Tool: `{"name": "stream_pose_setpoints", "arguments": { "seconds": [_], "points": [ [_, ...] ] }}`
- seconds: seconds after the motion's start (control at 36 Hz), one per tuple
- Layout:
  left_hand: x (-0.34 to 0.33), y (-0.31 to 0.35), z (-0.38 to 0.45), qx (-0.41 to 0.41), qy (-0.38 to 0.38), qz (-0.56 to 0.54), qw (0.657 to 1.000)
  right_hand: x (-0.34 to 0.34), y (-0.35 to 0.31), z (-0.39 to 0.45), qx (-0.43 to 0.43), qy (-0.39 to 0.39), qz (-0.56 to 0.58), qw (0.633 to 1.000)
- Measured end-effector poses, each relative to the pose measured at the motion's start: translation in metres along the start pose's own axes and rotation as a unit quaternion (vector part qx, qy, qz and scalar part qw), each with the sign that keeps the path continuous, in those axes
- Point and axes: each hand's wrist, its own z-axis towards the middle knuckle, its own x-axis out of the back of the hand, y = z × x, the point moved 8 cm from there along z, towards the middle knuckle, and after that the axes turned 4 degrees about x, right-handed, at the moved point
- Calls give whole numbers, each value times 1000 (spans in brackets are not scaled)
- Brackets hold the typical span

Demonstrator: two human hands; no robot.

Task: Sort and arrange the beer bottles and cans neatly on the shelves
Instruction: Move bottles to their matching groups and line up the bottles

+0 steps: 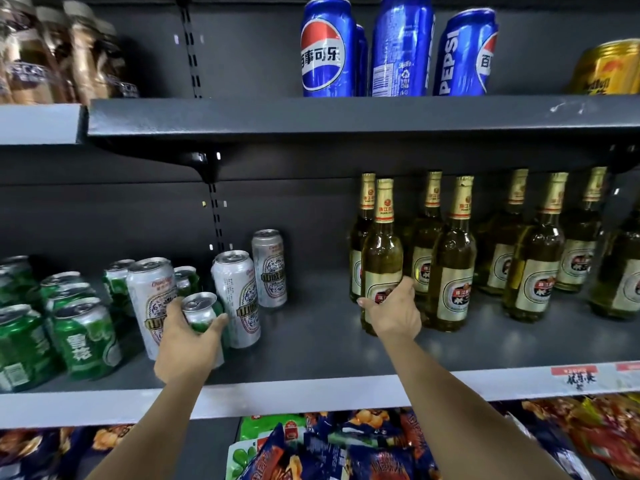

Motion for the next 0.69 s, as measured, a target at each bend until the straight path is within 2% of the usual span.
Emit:
{"name": "stream_pose_setpoints", "arguments": {
  "seconds": [0.19, 0.28, 0.44, 0.58, 0.69],
  "points": [
    [1, 0, -3, -2, 9, 0, 1000, -5, 1, -4, 19, 8, -1, 1000],
    [1, 1, -4, -8, 3, -2, 1000, -7, 4, -10, 22, 16, -36, 999],
    [5, 5, -4, -33, -28, 10, 999, -5, 6, -37, 30, 76, -96, 992],
    [18, 2, -8, -28, -55, 35, 998, -5, -2, -56, 94, 77, -127, 985],
    [39, -2, -28, -17, -23, 42, 999, -11, -12, -75, 191, 27, -165, 967]
  ]
}}
